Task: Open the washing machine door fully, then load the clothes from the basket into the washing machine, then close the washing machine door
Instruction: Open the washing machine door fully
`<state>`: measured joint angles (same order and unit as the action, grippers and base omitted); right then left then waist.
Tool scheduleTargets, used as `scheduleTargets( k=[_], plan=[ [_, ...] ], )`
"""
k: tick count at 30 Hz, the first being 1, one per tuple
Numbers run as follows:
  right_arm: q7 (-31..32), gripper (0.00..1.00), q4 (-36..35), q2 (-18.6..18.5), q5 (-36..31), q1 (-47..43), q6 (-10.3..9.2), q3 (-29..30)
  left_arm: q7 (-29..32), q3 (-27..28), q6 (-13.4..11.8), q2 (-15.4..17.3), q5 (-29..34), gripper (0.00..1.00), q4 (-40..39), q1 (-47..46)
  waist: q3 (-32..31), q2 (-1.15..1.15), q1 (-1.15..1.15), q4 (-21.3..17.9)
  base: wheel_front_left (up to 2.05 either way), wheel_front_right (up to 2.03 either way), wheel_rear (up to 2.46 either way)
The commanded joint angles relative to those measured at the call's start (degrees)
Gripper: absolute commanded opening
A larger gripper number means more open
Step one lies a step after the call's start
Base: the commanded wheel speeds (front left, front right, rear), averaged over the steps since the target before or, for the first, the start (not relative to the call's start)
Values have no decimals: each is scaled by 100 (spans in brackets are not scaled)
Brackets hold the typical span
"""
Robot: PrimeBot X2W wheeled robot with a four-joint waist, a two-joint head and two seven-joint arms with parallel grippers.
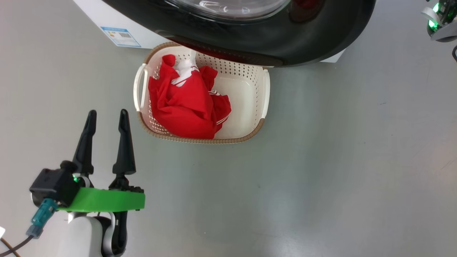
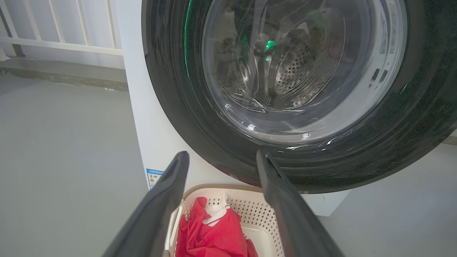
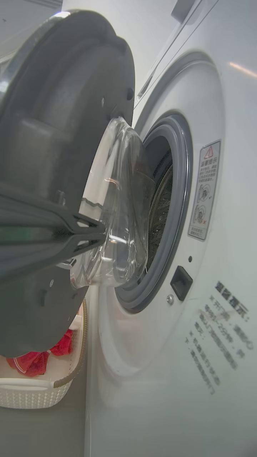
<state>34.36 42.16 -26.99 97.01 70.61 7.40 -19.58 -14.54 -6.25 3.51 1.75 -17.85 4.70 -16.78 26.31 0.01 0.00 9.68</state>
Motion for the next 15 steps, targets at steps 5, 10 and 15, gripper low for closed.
scheduleTargets(
  k=[5, 10, 15],
  plan=[
    [351, 0, 57, 108, 4, 207, 9, -193, -46, 158, -71, 112, -59, 100, -135, -51, -17, -1, 0, 27, 0, 0, 0],
    [563, 0, 83, 155, 36, 176, 9, -248, -46, 162, -83, 112, -68, 100, -127, -23, -73, -1, 0, 37, 0, 0, 0],
    [810, 0, 67, 185, 89, 93, 9, -308, -46, 175, -90, 112, -72, 100, -113, 10, -136, -1, 0, 33, 0, 0, 0]
  ],
)
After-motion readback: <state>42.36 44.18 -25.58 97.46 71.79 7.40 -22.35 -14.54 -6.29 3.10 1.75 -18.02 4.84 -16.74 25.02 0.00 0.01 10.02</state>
